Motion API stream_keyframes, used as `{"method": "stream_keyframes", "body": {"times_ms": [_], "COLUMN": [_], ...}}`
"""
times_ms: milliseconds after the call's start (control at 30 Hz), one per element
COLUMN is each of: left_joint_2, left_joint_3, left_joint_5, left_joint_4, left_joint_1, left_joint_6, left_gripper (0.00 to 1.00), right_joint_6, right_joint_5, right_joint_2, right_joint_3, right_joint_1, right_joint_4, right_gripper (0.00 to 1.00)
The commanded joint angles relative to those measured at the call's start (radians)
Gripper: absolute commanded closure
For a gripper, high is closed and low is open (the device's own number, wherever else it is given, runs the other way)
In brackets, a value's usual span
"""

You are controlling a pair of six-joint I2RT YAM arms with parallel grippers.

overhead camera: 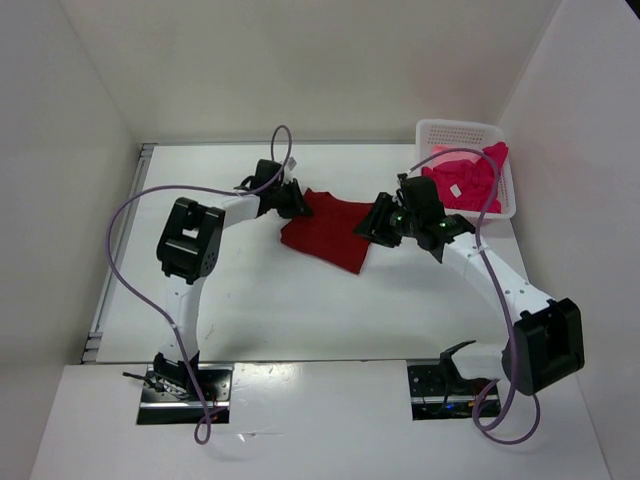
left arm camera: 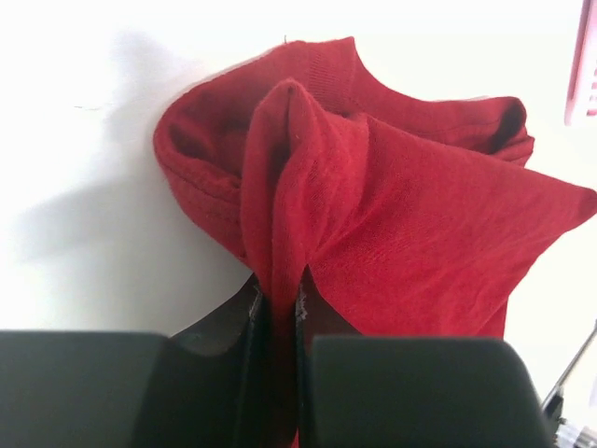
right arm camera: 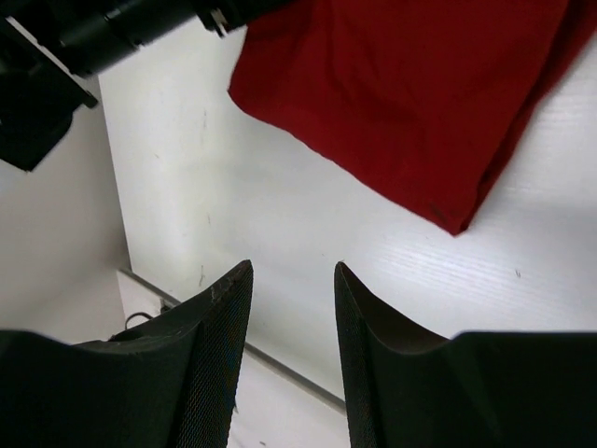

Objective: Fold and stack the t-shirts
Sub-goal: Put the neatly folded tshirt into the corner of the board with the left arm

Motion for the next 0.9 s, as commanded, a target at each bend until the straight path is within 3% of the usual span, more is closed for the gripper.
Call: {"method": "stream_keyframes", "body": {"times_ms": [0,200,267,367,533,567,600,667,700,733,867], "left_joint_2": [-0.058,-0.092,-0.101,-0.101,-0.081,-0.081,-0.081,-0.119,-0.145,-0.159,-0.209], "left_joint_3": [0.05,0.148,0.161,0.17,0.17,0.17,0.14,0.075,0.039,0.01,-0.058], "left_joint_5": [-0.015,-0.044,-0.045,-0.054,-0.117,-0.15,-0.177,-0.229,-0.24,-0.242,-0.274], "left_joint_4": [0.014,-0.074,-0.075,-0.063,-0.016,-0.006,0.009,0.053,0.098,0.116,0.119], "left_joint_1": [0.07,0.258,0.373,0.531,0.656,0.668,0.669,0.681,0.695,0.697,0.707], "left_joint_6": [-0.015,0.035,0.035,-0.031,-0.089,-0.09,-0.104,-0.133,-0.17,-0.187,-0.189], "left_gripper": [0.93,0.93,0.93,0.93,0.91,0.86,0.69,0.49,0.34,0.04,0.0], "right_joint_6": [0.003,0.003,0.003,-0.005,-0.006,-0.016,-0.017,-0.017,-0.017,-0.017,-0.017], "right_joint_5": [-0.005,-0.005,-0.014,-0.025,-0.06,-0.06,-0.06,-0.06,-0.07,-0.08,-0.091], "right_joint_2": [-0.07,-0.103,-0.113,-0.113,-0.123,-0.123,-0.123,-0.132,-0.144,-0.146,-0.184], "right_joint_3": [-0.022,-0.068,-0.069,-0.078,-0.087,-0.087,-0.087,-0.095,-0.096,-0.104,-0.142], "right_joint_1": [-0.014,-0.015,-0.015,-0.015,-0.015,-0.015,-0.015,-0.015,-0.015,-0.015,-0.015], "right_joint_4": [-0.017,-0.027,-0.037,-0.047,-0.068,-0.077,-0.078,-0.078,-0.078,-0.078,-0.078], "right_gripper": [0.54,0.54,0.54,0.54,0.54,0.54,0.54,0.54,0.54,0.54,0.53]}}
